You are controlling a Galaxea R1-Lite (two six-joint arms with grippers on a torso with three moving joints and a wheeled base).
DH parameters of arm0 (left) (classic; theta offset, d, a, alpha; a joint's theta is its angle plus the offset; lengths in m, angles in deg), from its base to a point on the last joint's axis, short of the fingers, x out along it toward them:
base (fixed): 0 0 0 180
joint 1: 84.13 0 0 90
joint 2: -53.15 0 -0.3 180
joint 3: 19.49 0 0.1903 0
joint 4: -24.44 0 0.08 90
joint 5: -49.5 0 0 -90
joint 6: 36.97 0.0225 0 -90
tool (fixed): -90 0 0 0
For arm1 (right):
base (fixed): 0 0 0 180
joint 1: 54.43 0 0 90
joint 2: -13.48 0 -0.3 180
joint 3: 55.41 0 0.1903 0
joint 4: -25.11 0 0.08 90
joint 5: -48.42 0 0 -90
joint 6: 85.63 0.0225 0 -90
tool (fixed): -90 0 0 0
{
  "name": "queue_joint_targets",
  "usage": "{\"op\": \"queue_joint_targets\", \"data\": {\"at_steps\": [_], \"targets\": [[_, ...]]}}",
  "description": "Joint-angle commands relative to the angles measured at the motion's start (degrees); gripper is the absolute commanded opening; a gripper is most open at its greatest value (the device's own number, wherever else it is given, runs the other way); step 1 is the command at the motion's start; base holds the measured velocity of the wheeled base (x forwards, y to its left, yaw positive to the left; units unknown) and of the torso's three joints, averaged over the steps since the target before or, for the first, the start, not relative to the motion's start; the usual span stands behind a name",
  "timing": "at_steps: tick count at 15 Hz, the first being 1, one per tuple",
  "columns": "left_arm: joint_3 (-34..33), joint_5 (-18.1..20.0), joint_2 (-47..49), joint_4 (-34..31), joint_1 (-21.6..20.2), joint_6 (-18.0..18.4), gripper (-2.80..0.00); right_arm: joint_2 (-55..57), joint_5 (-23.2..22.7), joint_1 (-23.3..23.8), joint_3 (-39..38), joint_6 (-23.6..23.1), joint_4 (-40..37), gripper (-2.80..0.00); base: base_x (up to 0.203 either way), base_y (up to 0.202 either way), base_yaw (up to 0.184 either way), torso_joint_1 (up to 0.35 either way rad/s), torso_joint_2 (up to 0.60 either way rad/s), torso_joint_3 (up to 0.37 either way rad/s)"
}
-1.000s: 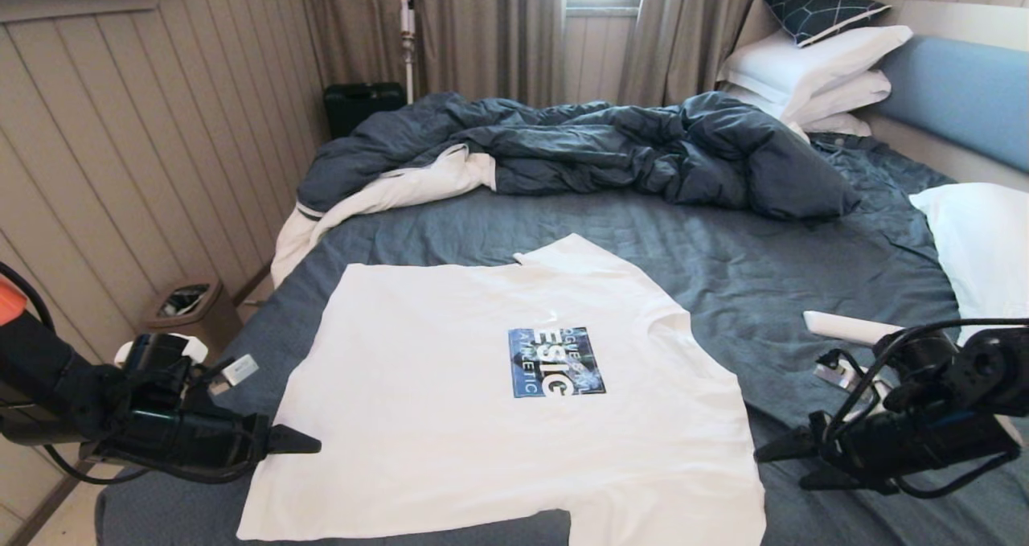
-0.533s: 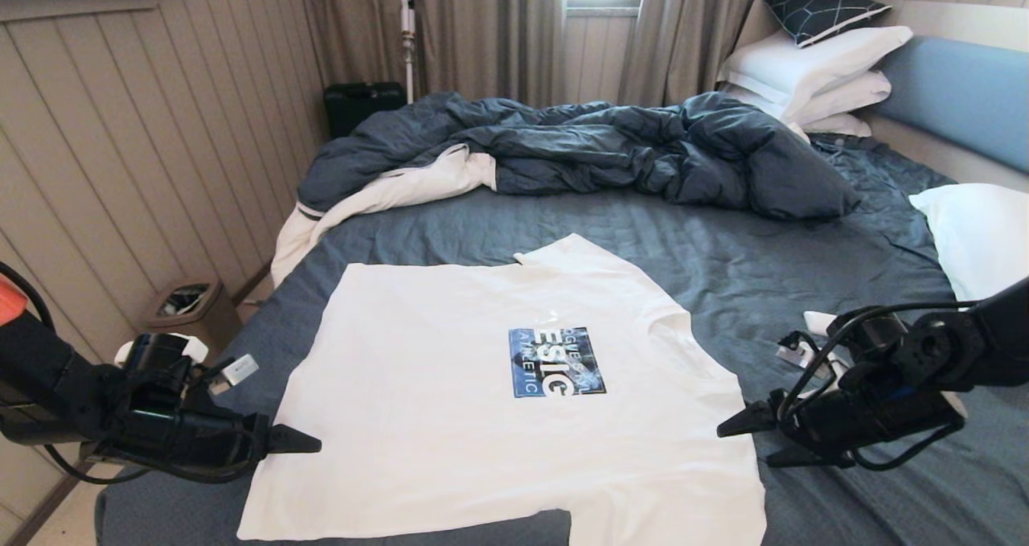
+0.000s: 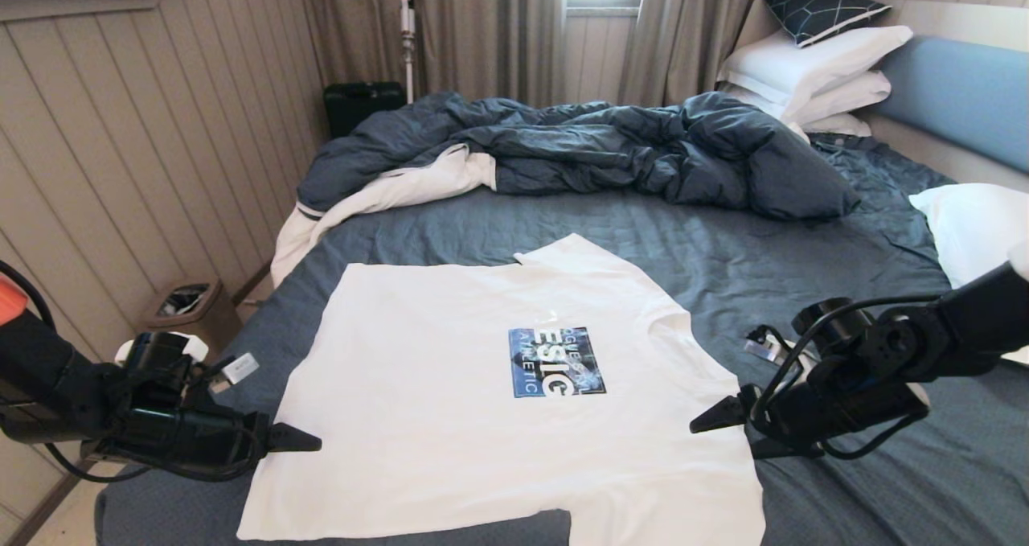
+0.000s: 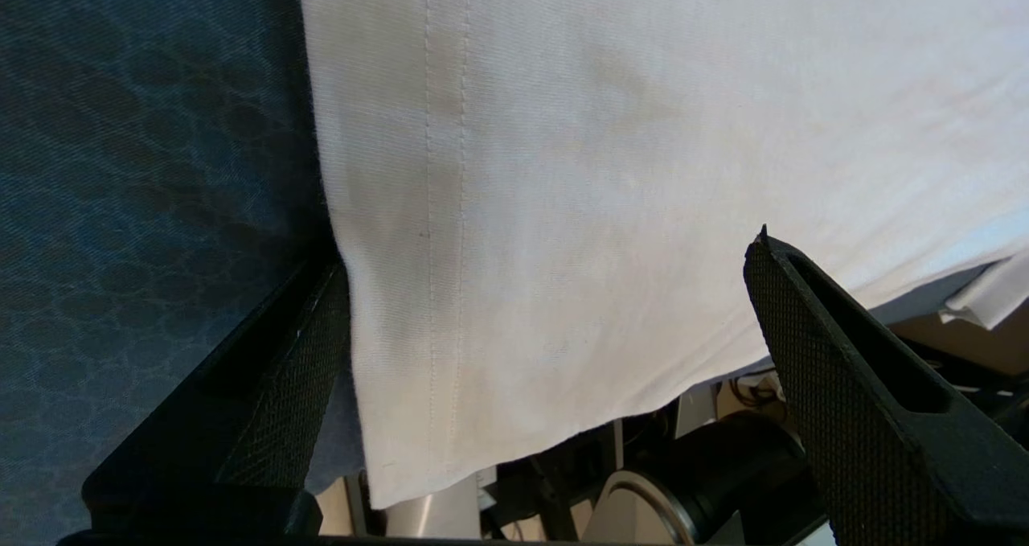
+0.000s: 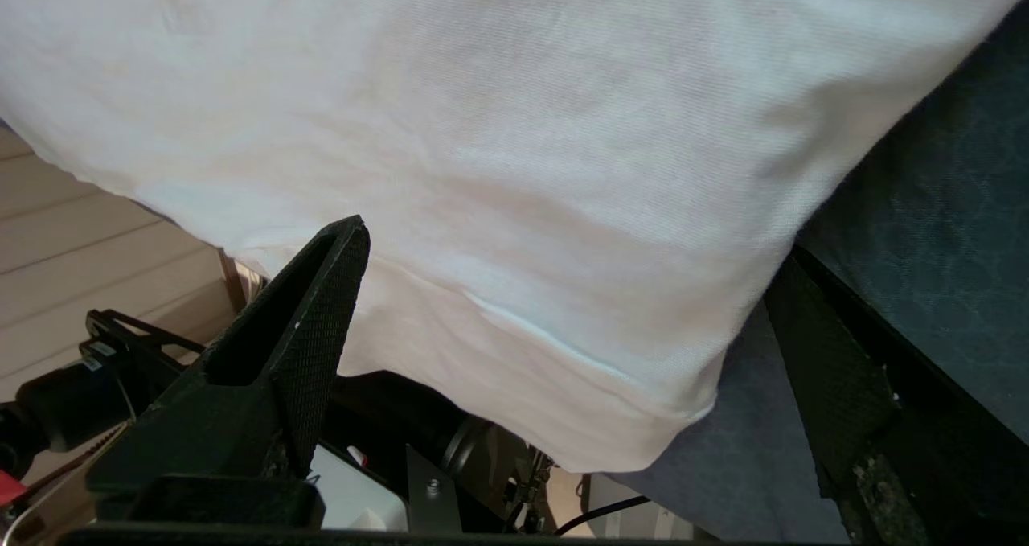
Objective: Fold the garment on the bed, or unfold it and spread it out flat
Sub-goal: Fold the white T-shirt
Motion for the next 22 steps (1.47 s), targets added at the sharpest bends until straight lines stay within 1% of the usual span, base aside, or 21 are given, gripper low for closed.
{"op": "queue_joint_targets", "data": {"at_steps": [1, 10, 11, 22], "targets": [[-0.01, 0.18, -0.05, 0.09, 0.04, -0.02, 0.00, 0.32, -0.13, -1.38, 0.33, 0.29, -0.06, 0.00, 0.000, 0.000, 0.000, 0.000, 0.00, 0.000], [-0.27, 0.18, -0.14, 0.09, -0.03, -0.02, 0.00, -0.03, -0.22, -0.76, -1.61, 0.20, -0.06, 0.00, 0.000, 0.000, 0.000, 0.000, 0.00, 0.000], [-0.45, 0.18, -0.22, 0.09, 0.03, -0.02, 0.00, -0.03, -0.21, -0.76, -1.96, 0.01, 0.03, -2.80, 0.000, 0.000, 0.000, 0.000, 0.00, 0.000], [-1.01, 0.27, -0.84, -0.13, 0.01, -0.02, 0.00, -0.50, -0.22, -1.02, -3.80, -0.33, -0.06, -2.80, 0.000, 0.000, 0.000, 0.000, 0.00, 0.000]]}}
